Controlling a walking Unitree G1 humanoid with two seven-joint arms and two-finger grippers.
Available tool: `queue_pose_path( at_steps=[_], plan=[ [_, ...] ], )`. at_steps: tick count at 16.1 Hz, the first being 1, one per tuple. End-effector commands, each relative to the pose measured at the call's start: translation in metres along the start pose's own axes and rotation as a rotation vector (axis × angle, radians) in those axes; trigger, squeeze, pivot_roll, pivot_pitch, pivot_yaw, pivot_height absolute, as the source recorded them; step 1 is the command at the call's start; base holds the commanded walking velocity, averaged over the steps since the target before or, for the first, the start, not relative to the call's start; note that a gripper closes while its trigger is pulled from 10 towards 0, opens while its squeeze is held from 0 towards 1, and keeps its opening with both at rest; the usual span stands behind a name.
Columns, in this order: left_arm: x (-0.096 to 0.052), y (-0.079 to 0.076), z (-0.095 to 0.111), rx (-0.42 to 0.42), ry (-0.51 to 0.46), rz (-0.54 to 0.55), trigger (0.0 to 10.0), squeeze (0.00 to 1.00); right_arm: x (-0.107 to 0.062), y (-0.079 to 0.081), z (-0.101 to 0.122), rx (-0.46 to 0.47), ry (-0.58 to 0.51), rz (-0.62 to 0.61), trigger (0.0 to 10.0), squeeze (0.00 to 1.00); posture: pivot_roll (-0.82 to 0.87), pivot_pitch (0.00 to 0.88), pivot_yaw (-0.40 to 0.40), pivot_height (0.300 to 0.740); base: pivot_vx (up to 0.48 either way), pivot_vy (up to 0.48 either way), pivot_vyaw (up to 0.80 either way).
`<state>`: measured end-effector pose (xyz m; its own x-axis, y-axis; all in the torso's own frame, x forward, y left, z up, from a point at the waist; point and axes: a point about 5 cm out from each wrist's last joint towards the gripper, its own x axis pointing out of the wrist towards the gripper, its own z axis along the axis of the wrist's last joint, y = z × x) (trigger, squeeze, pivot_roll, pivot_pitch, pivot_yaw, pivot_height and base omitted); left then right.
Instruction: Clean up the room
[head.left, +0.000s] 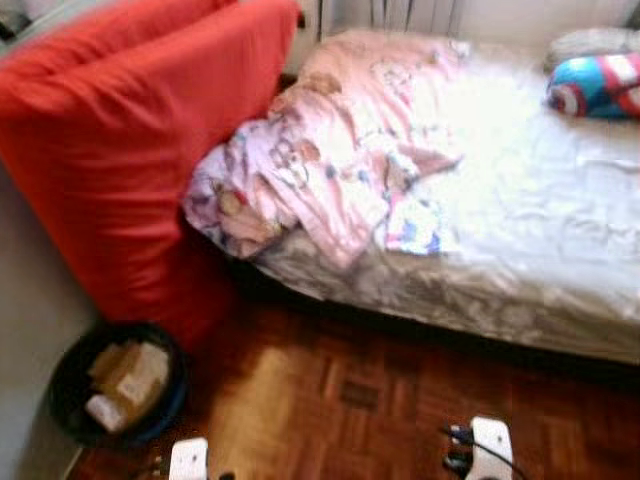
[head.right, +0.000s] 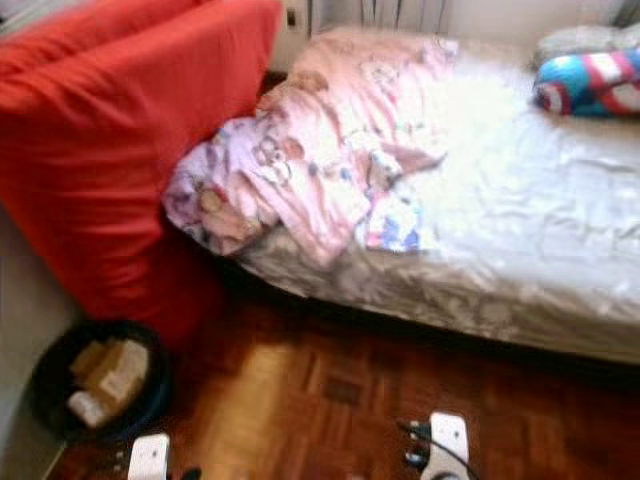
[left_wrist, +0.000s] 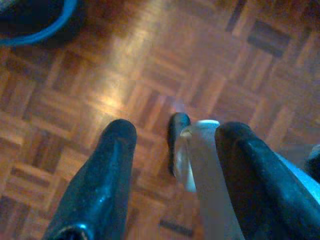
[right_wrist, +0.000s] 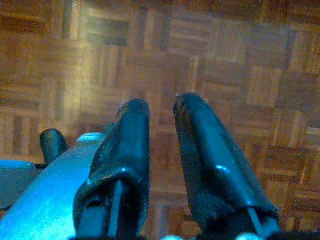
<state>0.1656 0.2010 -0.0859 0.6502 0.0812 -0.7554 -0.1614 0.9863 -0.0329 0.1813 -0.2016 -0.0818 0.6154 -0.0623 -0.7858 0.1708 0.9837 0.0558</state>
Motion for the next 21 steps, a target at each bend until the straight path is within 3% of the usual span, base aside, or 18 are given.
queue_pose_path(
  at_steps=[1,21],
  plan=[
    [-0.0071,0.0427,-0.0099,-0.001,0.125,0.109,10.0,0.00,-0.0084,0.0026,-0.0347,-0.045,0.126,0.106,10.0,0.00,0.09,0.000,-0.002,0.740,0.000,0.000,0.00],
    [-0.0080,0.0469,-0.0097,-0.029,0.125,0.108,10.0,0.00,-0.0083,0.0016,-0.0336,-0.054,0.123,0.108,10.0,0.00,0.08,0.000,-0.007,0.740,0.026,0.000,0.00]
  ],
)
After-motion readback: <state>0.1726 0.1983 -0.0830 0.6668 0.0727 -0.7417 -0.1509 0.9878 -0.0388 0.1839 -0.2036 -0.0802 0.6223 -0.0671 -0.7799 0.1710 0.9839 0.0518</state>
